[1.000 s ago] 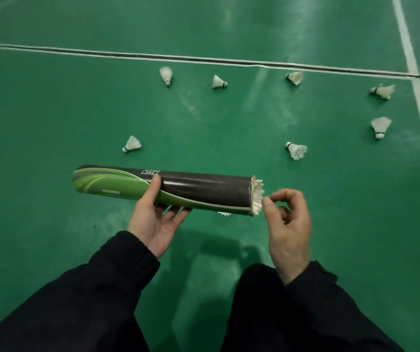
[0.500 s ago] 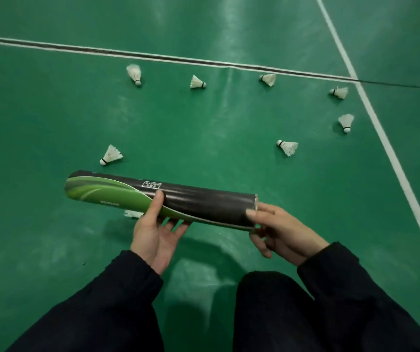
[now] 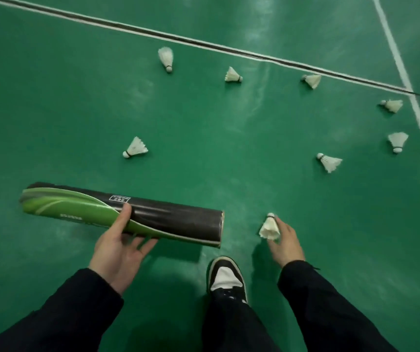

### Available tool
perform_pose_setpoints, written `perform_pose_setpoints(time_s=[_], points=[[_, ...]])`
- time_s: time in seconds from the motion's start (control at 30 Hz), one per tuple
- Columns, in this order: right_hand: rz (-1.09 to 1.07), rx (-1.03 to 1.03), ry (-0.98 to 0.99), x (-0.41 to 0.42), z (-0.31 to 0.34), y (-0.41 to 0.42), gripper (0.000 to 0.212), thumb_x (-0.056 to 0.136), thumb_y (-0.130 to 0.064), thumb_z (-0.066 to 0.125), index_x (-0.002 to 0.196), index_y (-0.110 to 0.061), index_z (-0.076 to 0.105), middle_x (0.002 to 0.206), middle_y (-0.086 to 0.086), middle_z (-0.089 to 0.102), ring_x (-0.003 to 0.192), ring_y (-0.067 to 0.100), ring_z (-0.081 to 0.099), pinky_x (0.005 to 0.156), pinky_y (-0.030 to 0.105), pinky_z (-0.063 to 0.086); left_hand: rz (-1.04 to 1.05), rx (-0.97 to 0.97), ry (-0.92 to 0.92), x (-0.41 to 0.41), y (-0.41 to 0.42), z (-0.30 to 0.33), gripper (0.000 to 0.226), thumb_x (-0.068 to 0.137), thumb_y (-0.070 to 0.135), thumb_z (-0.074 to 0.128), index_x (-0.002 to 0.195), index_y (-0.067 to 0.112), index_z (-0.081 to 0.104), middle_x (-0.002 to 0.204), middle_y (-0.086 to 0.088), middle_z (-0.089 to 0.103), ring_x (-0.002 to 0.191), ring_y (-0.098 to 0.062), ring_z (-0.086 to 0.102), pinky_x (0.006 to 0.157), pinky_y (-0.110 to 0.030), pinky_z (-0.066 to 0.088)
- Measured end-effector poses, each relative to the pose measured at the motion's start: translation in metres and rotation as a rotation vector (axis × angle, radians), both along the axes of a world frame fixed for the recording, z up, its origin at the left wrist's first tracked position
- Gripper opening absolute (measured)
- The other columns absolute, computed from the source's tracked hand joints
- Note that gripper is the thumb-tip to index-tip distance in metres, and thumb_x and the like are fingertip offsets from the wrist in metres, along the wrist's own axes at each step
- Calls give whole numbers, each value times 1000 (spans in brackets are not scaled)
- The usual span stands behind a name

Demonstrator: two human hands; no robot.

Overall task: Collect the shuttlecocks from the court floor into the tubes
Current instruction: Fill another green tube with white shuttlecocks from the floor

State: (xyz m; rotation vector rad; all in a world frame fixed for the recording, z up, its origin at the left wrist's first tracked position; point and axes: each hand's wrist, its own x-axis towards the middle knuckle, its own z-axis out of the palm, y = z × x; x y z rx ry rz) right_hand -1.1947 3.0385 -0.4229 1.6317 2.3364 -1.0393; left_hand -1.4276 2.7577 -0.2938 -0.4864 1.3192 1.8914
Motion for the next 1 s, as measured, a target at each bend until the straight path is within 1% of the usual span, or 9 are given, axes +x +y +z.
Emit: perform_pose_setpoints(time_s=[0.13,0.3,0.4,0.5,0.6,0.7,0.77,0.87,1.0], points=[[127,5,-118,-21,-14,15,39,104,-17,49,141,-26,57,143,12,59,117,34,62,91,34,47,65,-45,15,-19,-36,-1,30,92,42,64,111,18,69,105,-4,74,107,-26,67,101,-47,50],[-149,-454,581,-77,65,-51,30,102,-9,51,107,-25,77,97,1,74,59,5,47,53,22,36,188,-45,-9,-28,-60,-17,27,96,40,62,109,17,68,93,-4,72,97,-23,67,89,-43,55],[42,-663,728,-109,109,-97,28,100,-5,55,109,-18,76,98,-3,77,67,1,60,58,15,46,192,-10,-36,-31,-56,-21,33,98,44,59,115,16,66,88,-2,73,89,-19,71,79,-37,56],[161,-526,701,-136,112,-122,17,93,-15,59,99,-22,73,90,-5,74,80,6,64,70,19,50,175,21,-43,-35,-49,-19,33,98,44,60,114,16,67,92,-3,74,100,-23,71,82,-38,57],[15,-259,609,-153,108,-134,22,89,-9,67,103,-20,54,97,-3,60,76,-4,54,69,23,46,179,43,-76,-34,-47,-17,41,96,43,63,124,13,66,106,-8,73,116,-29,68,87,-44,62],[-115,-203,855,-149,115,-142,26,87,-5,71,95,-21,51,84,2,50,61,5,43,59,28,39,221,56,-93,-33,-50,-16,54,96,43,63,138,11,60,112,-10,71,121,-32,66,89,-45,62],[67,-197,948,-141,120,-148,10,90,-24,70,91,-25,60,71,9,49,57,17,40,52,37,34,276,73,-98,-37,-58,-17,58,95,46,64,142,13,57,113,-9,71,119,-30,67,88,-44,59],[418,-286,777,-139,117,-158,22,90,-51,60,101,-34,69,58,0,47,55,13,40,53,30,31,282,62,-69,-43,-70,-17,55,94,46,64,139,14,61,114,-7,72,119,-27,67,90,-43,57],[547,-666,520,-157,116,-162,42,86,-73,51,80,-34,66,50,-3,36,42,11,33,47,28,28,248,20,7,-36,-80,-20,39,96,46,63,123,17,67,103,-1,74,100,-18,73,71,-35,62]])
